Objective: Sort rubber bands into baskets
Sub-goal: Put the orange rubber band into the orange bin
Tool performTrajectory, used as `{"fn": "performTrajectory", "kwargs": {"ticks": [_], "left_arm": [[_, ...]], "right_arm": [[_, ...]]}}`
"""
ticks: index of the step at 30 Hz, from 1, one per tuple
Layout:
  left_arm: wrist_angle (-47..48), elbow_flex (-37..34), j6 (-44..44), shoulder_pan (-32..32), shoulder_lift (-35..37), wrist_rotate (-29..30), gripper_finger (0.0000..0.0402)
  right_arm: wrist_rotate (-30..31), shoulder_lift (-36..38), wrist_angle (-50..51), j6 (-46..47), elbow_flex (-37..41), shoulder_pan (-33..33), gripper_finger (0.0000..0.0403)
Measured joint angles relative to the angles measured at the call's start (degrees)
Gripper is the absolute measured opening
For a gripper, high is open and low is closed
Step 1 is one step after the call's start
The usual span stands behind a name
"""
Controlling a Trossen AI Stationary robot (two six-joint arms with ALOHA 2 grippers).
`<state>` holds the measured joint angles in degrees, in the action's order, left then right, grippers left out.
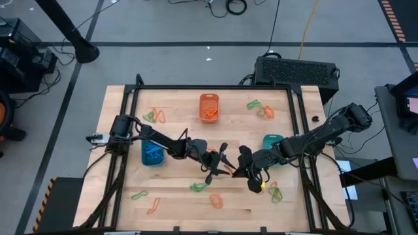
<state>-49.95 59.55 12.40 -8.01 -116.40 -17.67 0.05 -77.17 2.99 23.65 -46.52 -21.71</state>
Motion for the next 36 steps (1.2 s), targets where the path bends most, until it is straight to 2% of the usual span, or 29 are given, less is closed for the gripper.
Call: {"fn": "performTrajectory", "kwargs": {"ticks": [7,11,15,19,23,28,32,36], "left_arm": [[3.0,0.0,0.0,0.3,0.0,0.0,0.0105],[3.1,0.0,0.0,0.5,0.0,0.0,0.0069],[3.0,0.0,0.2,0.5,0.0,-1.2,0.0013],[3.1,0.0,0.1,0.5,0.0,-1.3,0.0005],[3.3,0.0,0.1,0.8,0.0,-1.3,0.0003],[10.5,0.0,0.2,2.6,2.0,1.0,0.0002],[17.1,0.0,1.4,6.0,5.6,2.2,0.0001],[23.3,0.0,1.5,11.4,9.5,7.7,0.0001]], "right_arm": [[0.0,0.0,0.2,-0.5,0.0,0.0,0.0],[0.0,0.0,0.4,-0.5,0.0,0.0,0.0],[0.7,0.0,2.5,-0.8,0.0,0.0,0.0],[6.2,0.0,4.9,-1.4,0.0,0.0,0.0004],[10.8,0.0,5.4,-4.8,0.0,0.0,0.0029],[11.7,0.0,5.6,-6.9,0.0,1.2,0.008],[12.0,0.0,5.8,-14.3,0.0,2.9,0.0122],[12.4,0.0,6.1,-22.4,0.0,5.5,0.0151]]}}
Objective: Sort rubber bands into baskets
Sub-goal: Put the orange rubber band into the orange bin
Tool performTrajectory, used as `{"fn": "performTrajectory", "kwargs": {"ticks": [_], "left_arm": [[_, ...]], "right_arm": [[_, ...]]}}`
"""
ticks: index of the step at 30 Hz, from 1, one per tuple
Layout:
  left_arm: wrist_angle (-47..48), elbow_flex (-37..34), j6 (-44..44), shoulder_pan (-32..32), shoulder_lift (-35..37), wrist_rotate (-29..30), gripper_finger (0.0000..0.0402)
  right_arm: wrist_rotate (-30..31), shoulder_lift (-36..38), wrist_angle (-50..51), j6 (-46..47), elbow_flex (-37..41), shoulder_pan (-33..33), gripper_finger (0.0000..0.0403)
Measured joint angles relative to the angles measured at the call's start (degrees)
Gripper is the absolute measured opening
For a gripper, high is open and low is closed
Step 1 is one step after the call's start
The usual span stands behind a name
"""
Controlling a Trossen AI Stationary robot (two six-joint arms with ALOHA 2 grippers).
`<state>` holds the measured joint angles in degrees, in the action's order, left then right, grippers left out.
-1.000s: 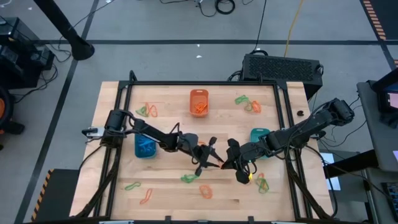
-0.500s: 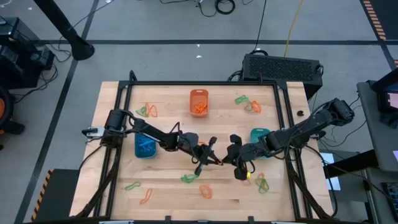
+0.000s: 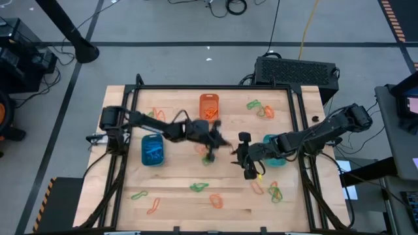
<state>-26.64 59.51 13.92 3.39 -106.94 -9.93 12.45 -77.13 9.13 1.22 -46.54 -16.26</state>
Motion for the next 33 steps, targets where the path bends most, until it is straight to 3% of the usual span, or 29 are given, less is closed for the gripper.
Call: {"fn": "performTrajectory", "kwargs": {"ticks": [5,10,14,19,26,33], "left_arm": [[4.8,0.0,-0.3,7.7,1.3,3.3,0.0001],[8.4,0.0,-6.7,15.1,1.3,6.1,0.0],[11.4,0.0,-14.9,19.5,1.3,8.0,0.0],[13.9,0.0,-21.4,22.6,1.3,7.1,0.0],[20.3,0.9,-24.1,24.1,1.3,5.8,0.0],[25.7,3.2,-25.6,24.1,1.3,5.7,0.0]], "right_arm": [[0.5,0.0,0.7,-7.9,0.0,5.4,0.0159],[-0.5,0.0,3.8,-12.4,0.0,14.0,0.016],[-1.5,0.0,8.0,-11.8,0.0,21.5,0.016],[-0.7,0.0,9.2,-3.9,0.0,28.4,0.016],[-0.5,0.0,7.4,2.6,1.2,28.2,0.016],[-0.6,0.0,-8.3,1.8,5.3,26.7,0.016]]}}
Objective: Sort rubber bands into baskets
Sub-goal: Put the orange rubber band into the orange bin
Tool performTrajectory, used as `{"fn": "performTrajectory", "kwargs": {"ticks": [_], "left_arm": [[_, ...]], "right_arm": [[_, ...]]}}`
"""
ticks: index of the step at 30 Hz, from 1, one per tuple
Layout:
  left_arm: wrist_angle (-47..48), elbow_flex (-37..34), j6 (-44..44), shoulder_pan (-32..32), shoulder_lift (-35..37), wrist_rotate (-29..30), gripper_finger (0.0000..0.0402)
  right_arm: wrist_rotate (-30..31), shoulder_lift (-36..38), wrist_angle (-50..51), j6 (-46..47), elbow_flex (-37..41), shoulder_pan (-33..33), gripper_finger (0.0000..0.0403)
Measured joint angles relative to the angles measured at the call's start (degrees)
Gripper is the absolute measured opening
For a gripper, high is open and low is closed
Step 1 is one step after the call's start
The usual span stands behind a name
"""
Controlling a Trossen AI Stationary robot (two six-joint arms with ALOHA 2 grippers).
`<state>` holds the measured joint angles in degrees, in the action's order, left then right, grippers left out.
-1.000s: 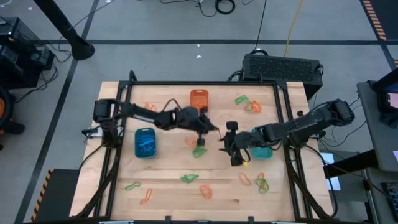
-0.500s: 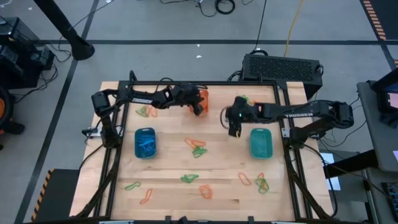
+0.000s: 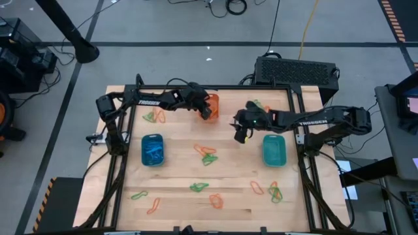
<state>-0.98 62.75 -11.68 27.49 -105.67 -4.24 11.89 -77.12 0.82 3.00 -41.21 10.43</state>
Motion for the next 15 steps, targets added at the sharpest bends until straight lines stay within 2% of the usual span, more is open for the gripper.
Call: {"fn": "performTrajectory", "kwargs": {"ticks": [5,10,15], "left_arm": [[2.1,0.9,-0.1,-0.1,0.0,0.0,0.0],[2.0,1.1,0.2,-0.1,0.0,0.0,0.0003],[2.1,1.1,1.0,-0.1,0.0,0.0,0.0034]], "right_arm": [[-0.3,0.0,-2.9,-1.8,0.0,0.0,0.016],[-0.3,0.0,-1.6,-2.1,0.0,0.0,0.016],[-0.3,0.9,-0.9,-2.3,0.0,0.0,0.016]]}}
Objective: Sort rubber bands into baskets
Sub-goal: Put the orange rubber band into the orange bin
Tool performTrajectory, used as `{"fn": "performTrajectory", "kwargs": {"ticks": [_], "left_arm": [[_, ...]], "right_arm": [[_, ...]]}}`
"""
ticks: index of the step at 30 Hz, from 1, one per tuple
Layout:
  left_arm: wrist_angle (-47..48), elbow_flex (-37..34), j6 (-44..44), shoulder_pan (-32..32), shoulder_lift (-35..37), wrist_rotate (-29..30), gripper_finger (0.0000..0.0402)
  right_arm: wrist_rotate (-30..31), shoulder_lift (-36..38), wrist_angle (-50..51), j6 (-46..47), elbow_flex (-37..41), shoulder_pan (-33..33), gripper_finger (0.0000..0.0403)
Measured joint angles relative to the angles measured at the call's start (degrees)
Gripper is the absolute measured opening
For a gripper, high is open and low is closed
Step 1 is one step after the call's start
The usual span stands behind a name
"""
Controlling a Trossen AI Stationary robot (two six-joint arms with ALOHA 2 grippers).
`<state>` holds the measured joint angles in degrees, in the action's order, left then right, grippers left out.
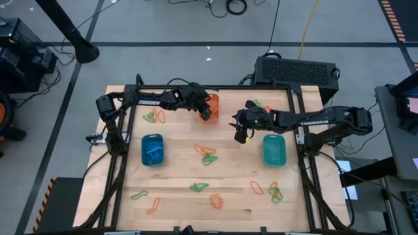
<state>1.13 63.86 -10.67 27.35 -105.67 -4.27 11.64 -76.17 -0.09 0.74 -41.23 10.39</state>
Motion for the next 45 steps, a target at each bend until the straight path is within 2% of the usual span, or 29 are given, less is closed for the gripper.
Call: {"fn": "performTrajectory", "kwargs": {"ticks": [9,15,26,34,40,45], "left_arm": [[0.9,0.2,0.6,0.1,0.0,0.8,0.01],[10.5,5.2,2.5,0.2,0.0,3.5,0.0123],[34.9,19.8,2.5,0.3,0.7,4.8,0.013],[46.1,19.9,1.9,-2.3,4.5,4.9,0.013],[50.1,18.5,0.0,-6.0,7.6,11.0,0.0129],[50.1,12.6,-5.0,-6.9,11.0,15.0,0.0129]], "right_arm": [[1.0,7.8,8.6,-2.1,0.0,0.0,0.016],[5.2,11.5,15.4,-1.8,0.0,0.1,0.016],[4.8,12.0,16.8,-1.2,0.0,0.1,0.016],[4.6,12.0,17.1,-1.2,0.0,0.0,0.016],[4.5,12.0,18.0,-1.3,0.0,0.0,0.016],[4.5,12.0,18.5,-1.2,0.0,0.0,0.016]]}}
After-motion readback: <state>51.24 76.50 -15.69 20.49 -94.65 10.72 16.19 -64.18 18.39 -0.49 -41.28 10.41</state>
